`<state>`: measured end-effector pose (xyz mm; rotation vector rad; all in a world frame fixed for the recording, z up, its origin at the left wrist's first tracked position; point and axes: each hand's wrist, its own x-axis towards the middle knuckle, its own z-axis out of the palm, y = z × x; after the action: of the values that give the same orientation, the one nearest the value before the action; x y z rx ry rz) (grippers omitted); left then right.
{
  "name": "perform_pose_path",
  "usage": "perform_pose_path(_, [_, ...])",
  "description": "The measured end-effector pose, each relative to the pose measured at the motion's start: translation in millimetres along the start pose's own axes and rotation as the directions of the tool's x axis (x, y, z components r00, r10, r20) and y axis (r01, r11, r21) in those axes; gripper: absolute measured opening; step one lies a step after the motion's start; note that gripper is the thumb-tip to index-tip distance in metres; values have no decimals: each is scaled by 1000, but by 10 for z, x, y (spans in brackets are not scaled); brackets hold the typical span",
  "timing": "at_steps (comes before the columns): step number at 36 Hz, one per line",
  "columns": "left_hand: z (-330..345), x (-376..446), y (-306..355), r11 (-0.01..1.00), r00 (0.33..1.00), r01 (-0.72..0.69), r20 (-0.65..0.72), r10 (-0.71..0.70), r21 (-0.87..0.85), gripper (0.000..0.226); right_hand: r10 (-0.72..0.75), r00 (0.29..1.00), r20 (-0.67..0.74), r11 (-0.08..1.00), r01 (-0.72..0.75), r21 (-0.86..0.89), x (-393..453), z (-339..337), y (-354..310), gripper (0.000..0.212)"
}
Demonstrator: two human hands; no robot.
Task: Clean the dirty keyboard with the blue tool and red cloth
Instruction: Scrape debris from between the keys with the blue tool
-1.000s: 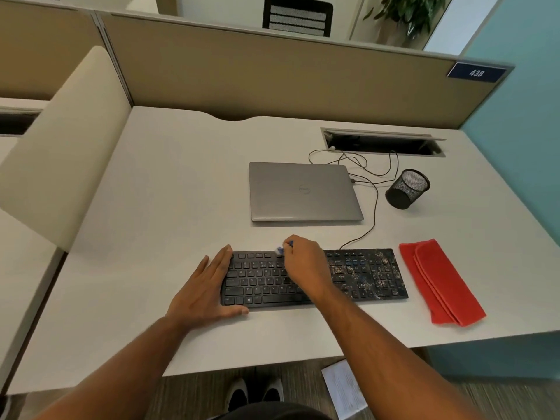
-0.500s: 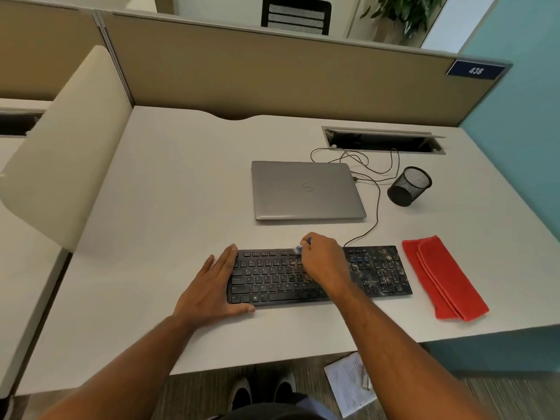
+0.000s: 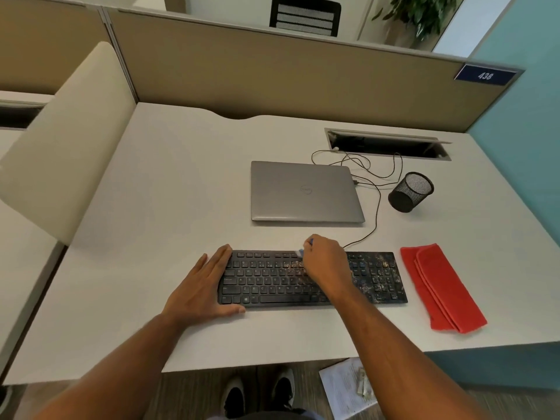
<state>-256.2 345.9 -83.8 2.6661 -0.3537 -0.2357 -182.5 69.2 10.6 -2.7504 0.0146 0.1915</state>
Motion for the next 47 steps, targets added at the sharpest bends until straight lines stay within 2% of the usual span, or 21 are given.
perform_pose_path(3, [1,4,6,1000,1000,-2,-6,2,11,137,70,996,-47,997,-72,-33,18,-97,217,25])
perform_pose_path(5, [-7,5,12,1000,1000,0,-7,0,14,136,73,996,-48,997,-72,25,15,-147,253,24])
perform_pose_path(9, [1,6,16,1000,1000,1,-2,-1,27,136,-68,996,61,975,54,213,-44,-142,59,21])
perform_pose_path(13, [2,3,22,999,1000,3,0,-3,34,135,-161,979,128,972,135,190,-104,-53,-57,24])
perform_pose_path(18, [-20,-11,56,1000,1000,-4,-27,4,20,134,-68,997,48,995,65,72,-50,-99,188,25])
perform_pose_path(22, [-12,-10,47,1000,1000,8,-17,-7,15,135,-30,1000,8,990,29,136,29,-147,336,25])
perform_pose_path(26, [5,-8,40,1000,1000,8,-25,-7,19,134,-203,976,75,960,184,210,14,-157,139,26])
perform_pose_path(29, [2,-14,38,1000,999,0,-32,1,12,134,-281,952,122,948,256,186,-9,-81,-6,26])
perform_pose_path(35, [-7,-2,42,1000,1000,-4,-30,4,6,137,-153,985,84,988,153,15,19,-66,137,29])
perform_pose_path(38, [-8,-3,33,1000,1000,-6,-20,6,3,139,-82,987,137,987,61,151,50,-158,187,26])
perform_pose_path(41, [-13,4,12,1000,1000,-16,-6,15,-16,143,-51,992,114,958,16,286,92,-132,170,25])
perform_pose_path(44, [-33,10,-12,999,999,-34,14,34,-32,146,-59,991,118,947,18,322,62,-59,94,24])
perform_pose_path(47, [-45,6,-17,999,999,-46,21,46,-23,144,-90,989,122,961,54,273,-33,-26,49,26])
